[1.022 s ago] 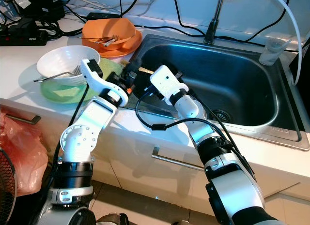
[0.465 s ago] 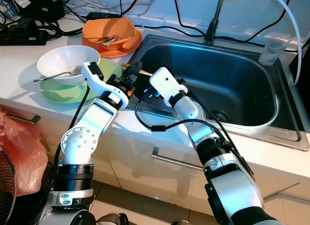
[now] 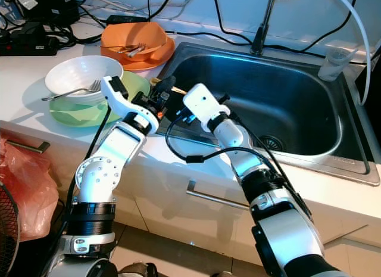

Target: Kitchen organization

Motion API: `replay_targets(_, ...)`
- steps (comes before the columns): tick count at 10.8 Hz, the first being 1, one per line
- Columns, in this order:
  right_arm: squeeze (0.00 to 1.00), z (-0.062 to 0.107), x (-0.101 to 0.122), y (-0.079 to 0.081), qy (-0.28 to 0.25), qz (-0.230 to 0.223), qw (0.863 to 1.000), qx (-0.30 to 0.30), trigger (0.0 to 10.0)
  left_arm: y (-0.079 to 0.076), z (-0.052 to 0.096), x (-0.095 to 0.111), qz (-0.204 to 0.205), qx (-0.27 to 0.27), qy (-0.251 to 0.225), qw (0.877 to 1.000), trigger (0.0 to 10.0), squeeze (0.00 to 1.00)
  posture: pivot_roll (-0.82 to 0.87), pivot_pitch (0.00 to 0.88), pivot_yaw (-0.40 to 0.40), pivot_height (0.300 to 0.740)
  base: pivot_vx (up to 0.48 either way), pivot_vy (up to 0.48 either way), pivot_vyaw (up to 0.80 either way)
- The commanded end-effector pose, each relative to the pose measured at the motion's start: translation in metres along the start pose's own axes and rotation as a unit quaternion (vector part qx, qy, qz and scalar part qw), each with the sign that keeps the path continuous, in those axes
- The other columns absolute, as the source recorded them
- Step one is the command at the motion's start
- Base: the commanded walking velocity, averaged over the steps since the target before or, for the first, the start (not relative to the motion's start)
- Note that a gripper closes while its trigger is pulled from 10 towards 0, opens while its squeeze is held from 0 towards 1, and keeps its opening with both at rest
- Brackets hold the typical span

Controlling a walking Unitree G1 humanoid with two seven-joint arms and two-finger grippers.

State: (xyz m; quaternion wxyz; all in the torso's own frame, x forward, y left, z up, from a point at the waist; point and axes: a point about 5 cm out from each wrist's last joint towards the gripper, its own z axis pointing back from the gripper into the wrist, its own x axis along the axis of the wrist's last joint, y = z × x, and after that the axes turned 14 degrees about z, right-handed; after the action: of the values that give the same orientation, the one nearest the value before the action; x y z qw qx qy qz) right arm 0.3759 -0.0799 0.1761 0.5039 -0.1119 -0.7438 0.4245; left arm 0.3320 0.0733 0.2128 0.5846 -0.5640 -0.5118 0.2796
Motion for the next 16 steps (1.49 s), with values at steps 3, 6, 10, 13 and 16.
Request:
replay_targets(3, 0.0, -0.0008, 0.0005, -0.0039, -0.002, -0.01, 1.0, -0.009, 0.0, -0.0138, -0.0054, -0.0204, 0.041, -0.023, 0.008, 0.999, 0.0, 0.0, 0.05, 0.066, -0.028, 0.74, 0.0, 0.0, 0.0)
replay_targets(6, 0.0, 0.0, -0.0002, -0.0034, -0.002, -0.009, 1.0, -0.007, 0.0, -0.0141, -0.0056, -0.0219, 0.041, -0.023, 0.009, 0.999, 0.0, 0.0, 0.05, 0.067, -0.026, 0.74, 0.0, 0.0, 0.0)
replay_targets(10, 0.0, -0.0008, 0.0008, -0.0023, -0.003, -0.008, 1.0, -0.005, 4.0, -0.014, -0.0061, -0.0206, 0.029, -0.02, 0.007, 0.999, 10.0, 0.0, 0.05, 0.067, -0.027, 0.74, 0.0, 0.0, 0.0)
replay_targets(13, 0.0, -0.001, 0.0001, -0.0029, 0.0, -0.008, 1.0, -0.008, 10.0, -0.0169, -0.0061, -0.0218, 0.038, -0.033, 0.014, 0.999, 10.0, 1.0, 0.05, 0.063, -0.022, 0.74, 0.0, 0.0, 0.0)
replay_targets(16, 0.0, -0.0012, -0.0001, -0.0025, 0.001, -0.01, 1.0, -0.01, 10.0, -0.0198, -0.0057, -0.0212, 0.023, -0.046, 0.023, 0.998, 10.0, 1.0, 0.06, 0.061, -0.017, 0.74, 0.0, 0.0, 0.0)
